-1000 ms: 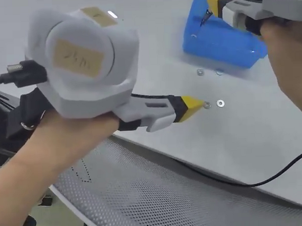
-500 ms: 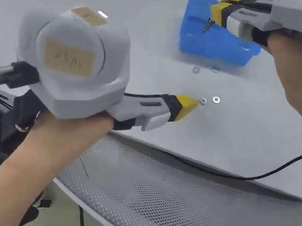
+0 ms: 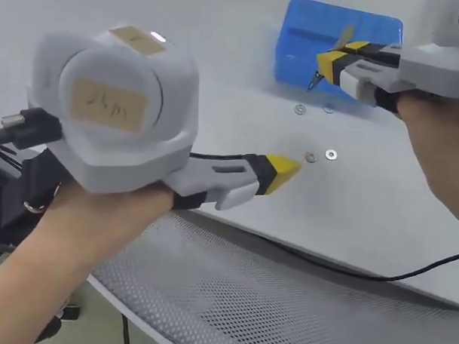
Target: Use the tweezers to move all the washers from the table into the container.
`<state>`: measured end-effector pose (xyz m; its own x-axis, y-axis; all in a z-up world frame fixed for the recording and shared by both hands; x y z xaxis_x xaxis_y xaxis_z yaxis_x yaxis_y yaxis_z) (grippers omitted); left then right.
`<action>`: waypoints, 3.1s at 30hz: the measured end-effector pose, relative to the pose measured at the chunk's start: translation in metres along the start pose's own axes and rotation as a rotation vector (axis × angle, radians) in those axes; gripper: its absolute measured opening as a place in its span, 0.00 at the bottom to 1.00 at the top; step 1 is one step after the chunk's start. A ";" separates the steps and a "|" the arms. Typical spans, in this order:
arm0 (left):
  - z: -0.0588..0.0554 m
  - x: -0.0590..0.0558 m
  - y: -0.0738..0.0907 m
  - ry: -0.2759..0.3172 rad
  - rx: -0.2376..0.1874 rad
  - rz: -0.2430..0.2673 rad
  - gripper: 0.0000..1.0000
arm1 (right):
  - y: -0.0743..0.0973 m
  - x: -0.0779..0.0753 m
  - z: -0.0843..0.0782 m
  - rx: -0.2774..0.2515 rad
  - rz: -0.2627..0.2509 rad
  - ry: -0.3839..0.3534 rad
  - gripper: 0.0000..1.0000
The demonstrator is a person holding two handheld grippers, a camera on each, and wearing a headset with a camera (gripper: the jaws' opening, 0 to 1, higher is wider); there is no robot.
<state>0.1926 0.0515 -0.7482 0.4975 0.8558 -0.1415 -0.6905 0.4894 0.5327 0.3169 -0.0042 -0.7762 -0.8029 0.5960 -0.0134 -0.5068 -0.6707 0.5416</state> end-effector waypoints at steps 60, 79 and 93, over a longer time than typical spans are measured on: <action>-0.009 0.006 0.005 0.011 0.011 0.013 0.98 | -0.019 0.001 -0.022 0.039 -0.001 -0.003 0.03; -0.002 0.005 0.009 -0.005 -0.014 0.014 0.97 | -0.012 0.003 -0.023 0.069 0.024 0.028 0.00; -0.004 0.005 0.013 -0.002 -0.007 0.029 0.99 | 0.009 -0.001 -0.005 0.042 0.061 0.011 0.00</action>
<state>0.1843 0.0630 -0.7454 0.4786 0.8692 -0.1245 -0.7082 0.4659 0.5305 0.3114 -0.0127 -0.7753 -0.8351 0.5500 0.0118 -0.4438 -0.6861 0.5764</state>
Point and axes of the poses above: the centre of the closed fingertips' face, and the gripper's own axes: y roughly backward along the fingers, x roughly to its left, z roughly out of its top, the point moved 2 cm from there along y, roughly backward along the fingers, and after that the axes turned 6 degrees about -z, right-handed, at the moved point
